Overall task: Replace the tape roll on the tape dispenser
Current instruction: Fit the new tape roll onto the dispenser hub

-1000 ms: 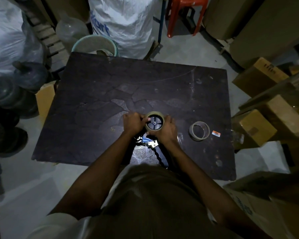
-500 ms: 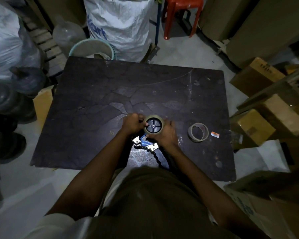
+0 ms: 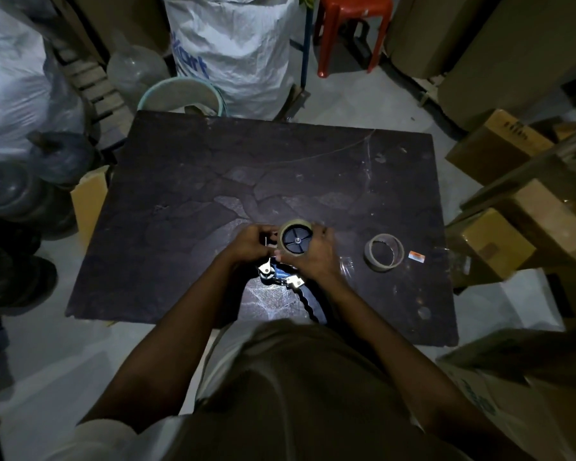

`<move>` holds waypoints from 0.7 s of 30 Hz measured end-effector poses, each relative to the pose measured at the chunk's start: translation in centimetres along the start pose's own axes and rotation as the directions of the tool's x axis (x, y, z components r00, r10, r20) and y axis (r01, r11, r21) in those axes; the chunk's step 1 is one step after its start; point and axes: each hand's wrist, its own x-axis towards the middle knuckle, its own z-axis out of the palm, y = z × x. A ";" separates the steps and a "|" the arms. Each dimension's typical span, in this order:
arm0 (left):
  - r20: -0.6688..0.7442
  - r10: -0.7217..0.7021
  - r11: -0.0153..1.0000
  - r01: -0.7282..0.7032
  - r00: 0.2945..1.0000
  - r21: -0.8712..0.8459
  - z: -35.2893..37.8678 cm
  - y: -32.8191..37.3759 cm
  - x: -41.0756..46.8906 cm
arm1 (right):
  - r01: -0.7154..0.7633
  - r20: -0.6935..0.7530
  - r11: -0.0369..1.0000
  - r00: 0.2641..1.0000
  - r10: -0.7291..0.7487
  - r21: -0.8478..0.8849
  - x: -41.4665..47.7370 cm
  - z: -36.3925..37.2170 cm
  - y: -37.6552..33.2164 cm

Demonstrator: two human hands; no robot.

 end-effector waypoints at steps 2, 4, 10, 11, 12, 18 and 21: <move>0.006 0.017 0.999 -0.016 1.000 -0.046 0.1 0.2 -0.2 | -0.011 -0.029 0.998 1.000 0.009 -0.057 0.0 0.3 -0.5; -0.020 0.019 0.995 -0.021 1.000 -0.095 0.4 0.4 -0.5 | -0.012 -0.056 0.997 0.998 0.008 -0.082 0.0 0.4 -0.8; -0.060 -0.049 0.991 0.041 0.997 -0.127 0.2 -0.9 -0.7 | 0.099 0.036 0.992 0.995 -0.096 -0.076 1.2 -0.8 0.3; -0.055 -0.055 0.990 0.047 0.997 -0.135 0.1 -0.8 -0.9 | 0.116 0.079 0.990 0.991 -0.109 -0.080 1.6 -1.3 0.5; -0.051 -0.059 0.990 0.052 0.997 -0.131 0.1 -0.9 -0.9 | 0.130 0.117 0.988 0.986 -0.120 -0.086 1.8 -1.7 0.7; -0.060 -0.065 0.992 0.058 0.996 -0.111 0.3 -0.3 -1.0 | -0.001 0.014 0.997 1.000 0.002 -0.078 0.8 -0.8 -0.5; -0.066 -0.071 0.990 0.063 0.995 -0.123 0.4 -0.3 -1.1 | 0.005 -0.015 0.990 1.000 -0.007 -0.143 0.8 -0.6 -0.6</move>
